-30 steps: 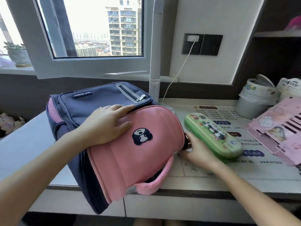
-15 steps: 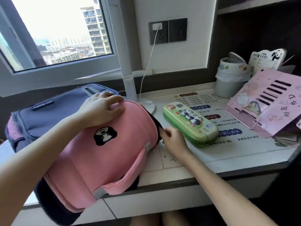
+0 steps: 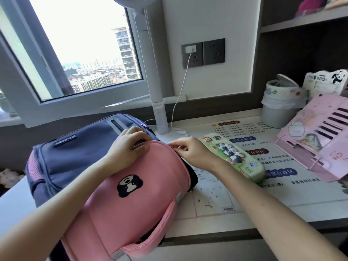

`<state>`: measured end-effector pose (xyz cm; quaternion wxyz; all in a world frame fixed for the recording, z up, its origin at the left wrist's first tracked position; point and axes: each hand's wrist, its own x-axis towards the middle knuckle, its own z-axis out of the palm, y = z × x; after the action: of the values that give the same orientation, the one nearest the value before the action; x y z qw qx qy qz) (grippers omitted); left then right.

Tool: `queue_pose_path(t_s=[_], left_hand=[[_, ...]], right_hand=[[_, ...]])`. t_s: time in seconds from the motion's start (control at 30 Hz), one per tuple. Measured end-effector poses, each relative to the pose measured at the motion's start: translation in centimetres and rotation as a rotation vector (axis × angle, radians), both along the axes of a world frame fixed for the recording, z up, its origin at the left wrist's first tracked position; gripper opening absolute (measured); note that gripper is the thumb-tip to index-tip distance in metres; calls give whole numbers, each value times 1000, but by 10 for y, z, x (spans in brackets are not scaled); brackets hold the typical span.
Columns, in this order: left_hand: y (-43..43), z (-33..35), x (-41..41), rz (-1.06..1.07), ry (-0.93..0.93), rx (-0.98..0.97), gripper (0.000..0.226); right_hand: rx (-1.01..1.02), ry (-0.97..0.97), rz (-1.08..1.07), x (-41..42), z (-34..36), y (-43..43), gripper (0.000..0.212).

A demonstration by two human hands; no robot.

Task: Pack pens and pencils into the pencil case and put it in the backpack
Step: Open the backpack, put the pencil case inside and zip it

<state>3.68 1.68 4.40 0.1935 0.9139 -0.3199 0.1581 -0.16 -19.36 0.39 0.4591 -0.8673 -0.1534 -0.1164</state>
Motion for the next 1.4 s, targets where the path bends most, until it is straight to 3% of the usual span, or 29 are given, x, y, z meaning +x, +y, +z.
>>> queue_pose_path(t_s=[0.1, 0.2, 0.33, 0.47, 0.6, 0.67, 0.83, 1.0, 1.1, 1.23, 1.4], left_hand=[[0, -1, 1, 18, 8, 4, 59], [0, -1, 5, 19, 43, -2, 59], [-4, -3, 6, 16, 88, -42, 50], [0, 3, 10, 73, 121, -264, 51], [-15, 12, 16, 163, 81, -154, 39], [-29, 15, 17, 204, 52, -135, 33], [-40, 13, 23, 222, 3, -40, 26], [-41, 16, 22, 149, 7, -17, 15], [-38, 17, 19, 119, -64, -49, 21], [-43, 21, 15, 141, -107, -66, 19], [-44, 26, 13, 256, -99, 8, 36]], right_hand=[[-325, -205, -65, 6, 2, -5, 20], [-684, -529, -162, 11, 8, -14, 10], [-790, -658, -181, 24, 32, 7, 18], [-728, -648, -155, 36, 46, 36, 3], [-557, -644, -222, 31, 39, 41, 9], [-375, -562, -295, 26, 32, 42, 5], [198, -231, -425, -4, 10, 50, 28], [515, -103, -416, -10, 3, 62, 27], [469, -162, -533, -11, -4, 72, 22], [75, -263, -642, -5, -28, 80, 25], [-34, -218, -691, -1, -34, 79, 22]])
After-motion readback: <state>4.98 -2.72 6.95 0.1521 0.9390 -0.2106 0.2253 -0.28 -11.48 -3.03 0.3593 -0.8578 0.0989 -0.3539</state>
